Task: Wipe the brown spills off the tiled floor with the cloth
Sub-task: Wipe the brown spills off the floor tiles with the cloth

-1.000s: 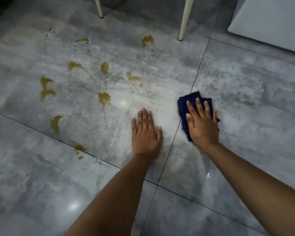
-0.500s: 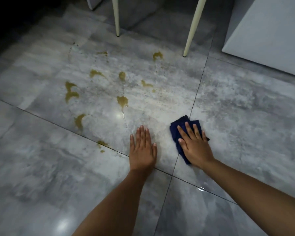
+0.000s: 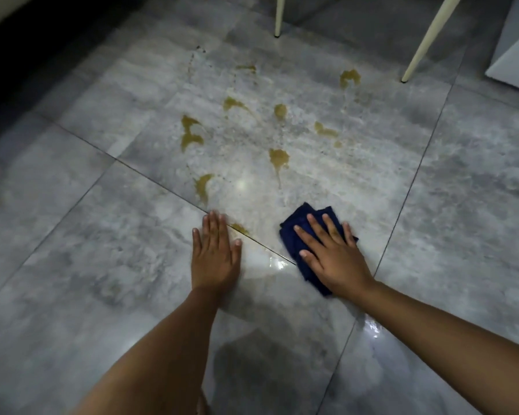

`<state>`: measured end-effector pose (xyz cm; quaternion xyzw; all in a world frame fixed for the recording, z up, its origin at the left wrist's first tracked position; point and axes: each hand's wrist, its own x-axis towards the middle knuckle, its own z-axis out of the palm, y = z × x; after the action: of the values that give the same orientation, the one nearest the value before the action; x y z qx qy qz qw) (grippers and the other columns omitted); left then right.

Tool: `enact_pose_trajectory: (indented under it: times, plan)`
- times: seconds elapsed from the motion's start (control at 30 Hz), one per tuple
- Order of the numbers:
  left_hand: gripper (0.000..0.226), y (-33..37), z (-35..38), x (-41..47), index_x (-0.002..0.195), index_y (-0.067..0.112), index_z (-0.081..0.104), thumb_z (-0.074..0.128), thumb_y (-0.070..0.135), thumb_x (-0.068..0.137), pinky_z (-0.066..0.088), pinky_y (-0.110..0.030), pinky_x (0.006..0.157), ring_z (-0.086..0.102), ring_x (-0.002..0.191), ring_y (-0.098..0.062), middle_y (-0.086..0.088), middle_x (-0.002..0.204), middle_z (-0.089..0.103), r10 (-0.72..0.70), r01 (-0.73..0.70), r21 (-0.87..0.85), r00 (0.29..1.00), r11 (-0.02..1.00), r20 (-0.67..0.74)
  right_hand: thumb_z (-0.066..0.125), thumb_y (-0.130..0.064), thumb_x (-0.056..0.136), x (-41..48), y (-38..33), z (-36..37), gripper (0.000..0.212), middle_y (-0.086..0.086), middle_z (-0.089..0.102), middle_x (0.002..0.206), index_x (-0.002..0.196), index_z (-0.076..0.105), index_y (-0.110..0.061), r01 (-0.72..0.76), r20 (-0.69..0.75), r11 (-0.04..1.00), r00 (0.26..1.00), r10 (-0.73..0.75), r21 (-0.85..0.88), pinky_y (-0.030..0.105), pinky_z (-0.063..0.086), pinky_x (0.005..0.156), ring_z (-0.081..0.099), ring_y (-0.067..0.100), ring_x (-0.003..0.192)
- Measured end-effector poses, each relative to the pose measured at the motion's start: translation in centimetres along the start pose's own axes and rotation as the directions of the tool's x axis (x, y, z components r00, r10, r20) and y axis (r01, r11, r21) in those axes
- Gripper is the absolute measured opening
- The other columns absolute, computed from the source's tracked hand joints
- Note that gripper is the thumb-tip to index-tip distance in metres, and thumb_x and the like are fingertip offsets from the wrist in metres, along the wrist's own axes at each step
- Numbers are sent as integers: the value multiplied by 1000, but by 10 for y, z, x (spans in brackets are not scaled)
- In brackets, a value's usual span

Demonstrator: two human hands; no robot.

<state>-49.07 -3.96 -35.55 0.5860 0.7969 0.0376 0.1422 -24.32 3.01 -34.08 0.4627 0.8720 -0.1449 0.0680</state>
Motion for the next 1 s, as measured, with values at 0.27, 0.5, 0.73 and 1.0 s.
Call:
enact_pose_trajectory:
  times: [0.27,0.5,0.73,1.0]
  plan:
    - [63,-2,1,-2,151,8,-4,4,41,98,-14,-37,117,-20,145,-17,-9,159,-11,-51,50,-25,998,998,-38,24,-47,100,-7,-54,20,50,1,24,156,148,28,-33,261,-40,965,964,-262,-39,55,10,113,17,28,144]
    - [63,-17,-6,9,151,9,-6,6,39,98,-17,-36,116,-23,144,-14,-8,159,-14,-99,97,-35,994,995,-50,20,-48,99,57,-36,4,52,2,27,156,148,28,-32,96,-114,994,988,-102,-58,50,1,114,21,32,144]
    - [61,-29,-5,19,152,8,-4,9,35,99,-10,-39,118,-19,145,-16,-9,160,-11,-168,169,5,983,986,-71,27,-46,99,49,-89,16,51,4,29,155,147,31,-31,293,-87,956,952,-294,-23,56,13,113,25,33,142]
    - [60,-27,-8,16,152,11,-5,11,36,99,-7,-38,119,-20,144,-12,-5,159,-13,-156,154,-36,985,987,-73,21,-47,99,78,-48,0,52,2,25,157,148,27,-32,66,-141,998,988,-66,-1,51,4,116,17,32,144]
